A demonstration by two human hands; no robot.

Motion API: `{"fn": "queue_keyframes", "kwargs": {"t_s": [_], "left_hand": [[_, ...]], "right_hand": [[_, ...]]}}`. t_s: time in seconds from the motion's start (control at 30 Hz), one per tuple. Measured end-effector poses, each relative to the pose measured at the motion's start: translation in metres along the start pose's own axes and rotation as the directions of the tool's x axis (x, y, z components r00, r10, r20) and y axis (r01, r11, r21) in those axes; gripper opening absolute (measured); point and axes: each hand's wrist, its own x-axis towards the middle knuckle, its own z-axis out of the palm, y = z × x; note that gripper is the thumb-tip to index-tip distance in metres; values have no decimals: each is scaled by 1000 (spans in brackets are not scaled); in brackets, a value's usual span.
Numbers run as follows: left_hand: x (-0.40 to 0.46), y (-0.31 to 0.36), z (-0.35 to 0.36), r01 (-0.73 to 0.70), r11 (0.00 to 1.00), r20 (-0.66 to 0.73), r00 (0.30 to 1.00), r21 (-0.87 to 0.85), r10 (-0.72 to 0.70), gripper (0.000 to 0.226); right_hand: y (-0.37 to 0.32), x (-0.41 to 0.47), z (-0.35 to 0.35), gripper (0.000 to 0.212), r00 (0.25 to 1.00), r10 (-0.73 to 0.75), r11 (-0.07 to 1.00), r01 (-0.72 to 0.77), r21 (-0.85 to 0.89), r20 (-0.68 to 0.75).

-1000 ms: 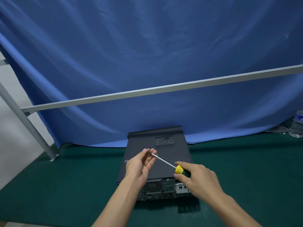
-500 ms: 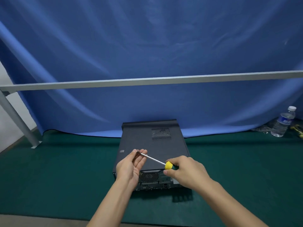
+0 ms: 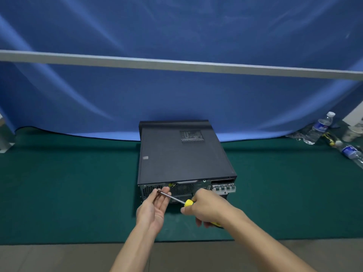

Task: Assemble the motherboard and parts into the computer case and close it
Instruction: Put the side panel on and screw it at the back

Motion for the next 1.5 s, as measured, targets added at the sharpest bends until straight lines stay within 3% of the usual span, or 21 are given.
{"fn": "queue_keyframes", "kwargs": {"t_s": [0.13, 0.23, 0.57, 0.8, 1.5], "left_hand": [[11, -2, -7, 40, 999, 18, 999, -8, -39, 15], [22, -3, -7, 86, 996, 31, 996, 14, -86, 15], [50, -14, 2, 247, 966, 20, 968, 70, -249, 21], [61, -9, 3, 279, 939, -17, 959, 200, -282, 20], [71, 0, 11, 264, 880, -66, 964, 395, -259, 19]], "right_hand": [[3, 8, 18, 35, 997, 48, 987, -56, 153, 55], [5, 14, 33, 26, 996, 89, 961, -88, 261, 10], [9, 30, 76, 32, 960, 174, 927, -84, 366, -219], [7, 40, 94, 33, 953, 193, 879, -62, 472, -233], [5, 47, 100, 31, 950, 181, 889, -47, 455, -256]]}}
